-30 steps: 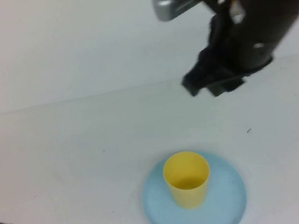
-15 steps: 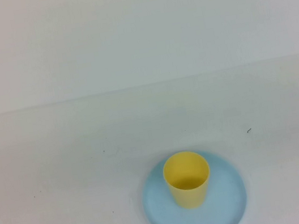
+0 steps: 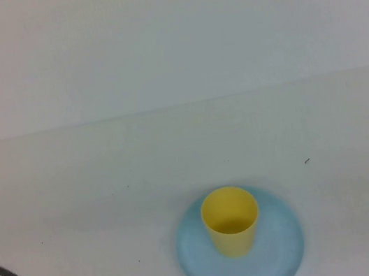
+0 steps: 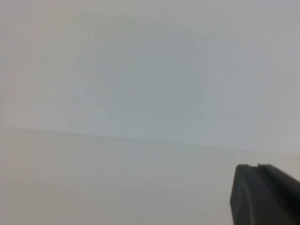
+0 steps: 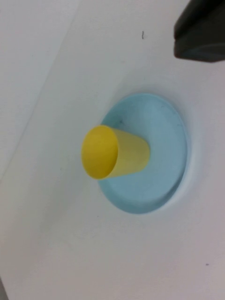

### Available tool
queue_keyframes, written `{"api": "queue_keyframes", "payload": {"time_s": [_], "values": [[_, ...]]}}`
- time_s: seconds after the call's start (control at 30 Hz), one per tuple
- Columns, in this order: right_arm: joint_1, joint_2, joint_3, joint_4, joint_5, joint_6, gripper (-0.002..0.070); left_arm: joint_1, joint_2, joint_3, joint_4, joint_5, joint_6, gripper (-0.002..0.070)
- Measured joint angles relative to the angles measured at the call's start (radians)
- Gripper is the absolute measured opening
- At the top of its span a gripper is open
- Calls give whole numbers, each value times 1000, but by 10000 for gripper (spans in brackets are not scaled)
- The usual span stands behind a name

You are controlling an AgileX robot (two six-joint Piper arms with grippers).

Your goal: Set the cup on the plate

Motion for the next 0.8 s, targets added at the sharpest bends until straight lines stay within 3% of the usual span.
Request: {"api": "queue_keyframes", "payload": {"time_s": [0.17, 0.43, 0.67, 0.8], "values": [[0, -1, 1, 26, -21, -2, 1, 0, -131, 16, 69, 45, 130, 1], [-55, -55, 76, 60, -93, 68, 1, 0, -251, 109, 129, -59, 108, 1], [-529, -204, 392, 164, -554, 113, 1, 0, -251, 112, 157, -91, 116, 1], [-733, -317, 465, 140, -608, 155, 1, 5, -254, 126, 226, -83, 155, 1]]}}
